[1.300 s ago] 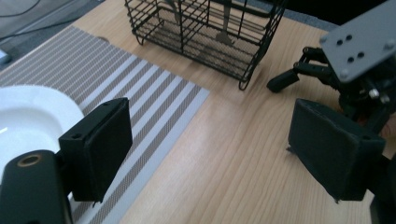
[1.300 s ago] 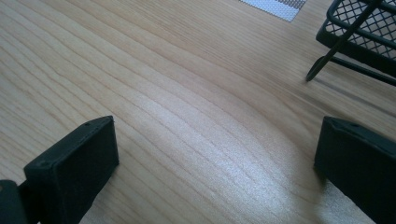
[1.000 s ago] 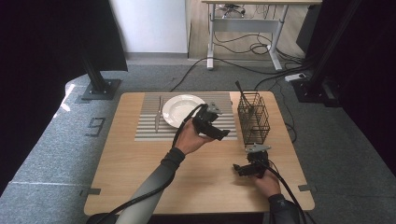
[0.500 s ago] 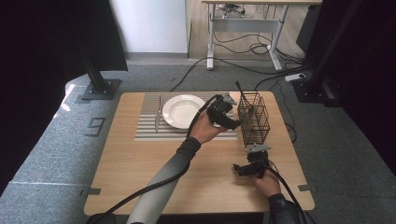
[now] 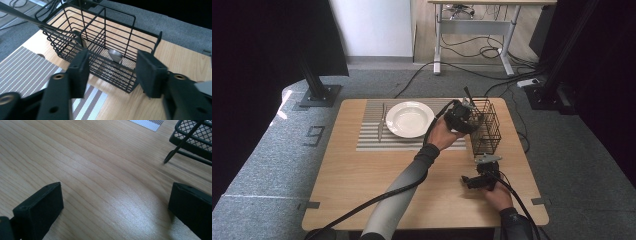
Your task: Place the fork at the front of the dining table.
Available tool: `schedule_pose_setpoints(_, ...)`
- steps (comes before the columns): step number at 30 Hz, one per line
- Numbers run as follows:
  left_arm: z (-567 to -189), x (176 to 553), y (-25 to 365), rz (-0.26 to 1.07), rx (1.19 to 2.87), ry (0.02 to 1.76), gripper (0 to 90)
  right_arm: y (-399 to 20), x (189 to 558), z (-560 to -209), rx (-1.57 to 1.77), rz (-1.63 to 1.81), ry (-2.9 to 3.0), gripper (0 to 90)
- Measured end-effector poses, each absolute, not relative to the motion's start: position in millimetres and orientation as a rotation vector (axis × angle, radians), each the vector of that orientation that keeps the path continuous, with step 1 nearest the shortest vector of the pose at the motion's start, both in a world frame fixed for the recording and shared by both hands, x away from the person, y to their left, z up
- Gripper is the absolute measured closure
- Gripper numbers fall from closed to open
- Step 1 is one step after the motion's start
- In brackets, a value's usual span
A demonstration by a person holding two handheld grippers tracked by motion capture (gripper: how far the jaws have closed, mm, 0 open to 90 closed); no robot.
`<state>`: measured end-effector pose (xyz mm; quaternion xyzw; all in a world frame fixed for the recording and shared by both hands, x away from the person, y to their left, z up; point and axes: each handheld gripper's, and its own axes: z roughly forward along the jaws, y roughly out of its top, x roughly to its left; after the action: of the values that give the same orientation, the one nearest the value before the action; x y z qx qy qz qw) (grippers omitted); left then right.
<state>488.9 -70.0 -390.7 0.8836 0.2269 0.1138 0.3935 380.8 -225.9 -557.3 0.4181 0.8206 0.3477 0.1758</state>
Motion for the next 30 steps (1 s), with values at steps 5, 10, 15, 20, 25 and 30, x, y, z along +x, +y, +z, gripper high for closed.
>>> schedule_pose_setpoints(5, -392, 492, -75, 0.256, 2.227, 0.611, 61.2, -226, 381, -557, 1.185, 0.985, 2.324, 0.0)
schedule_pose_setpoints(10, -394, 493, -77, 0.236, 2.235, 0.624, 74.5, -226, 381, -557, 1.184, 0.986, 2.324, 0.0)
schedule_pose_setpoints(15, -394, 496, -76, 0.180, 2.208, 0.637, 79.0, -226, 381, -557, 1.188, 0.987, 2.324, 0.0)
schedule_pose_setpoints(20, -393, 497, -78, 0.170, 2.197, 0.636, 79.9, -226, 381, -557, 1.186, 0.986, 2.324, 0.0)
schedule_pose_setpoints(25, -384, 497, -77, 0.177, 2.164, 0.633, 82.1, -226, 381, -557, 1.187, 0.987, 2.323, 0.0)
schedule_pose_setpoints(30, -374, 496, -75, 0.191, 2.140, 0.615, 86.6, -226, 381, -557, 1.188, 0.983, 2.327, 0.0)
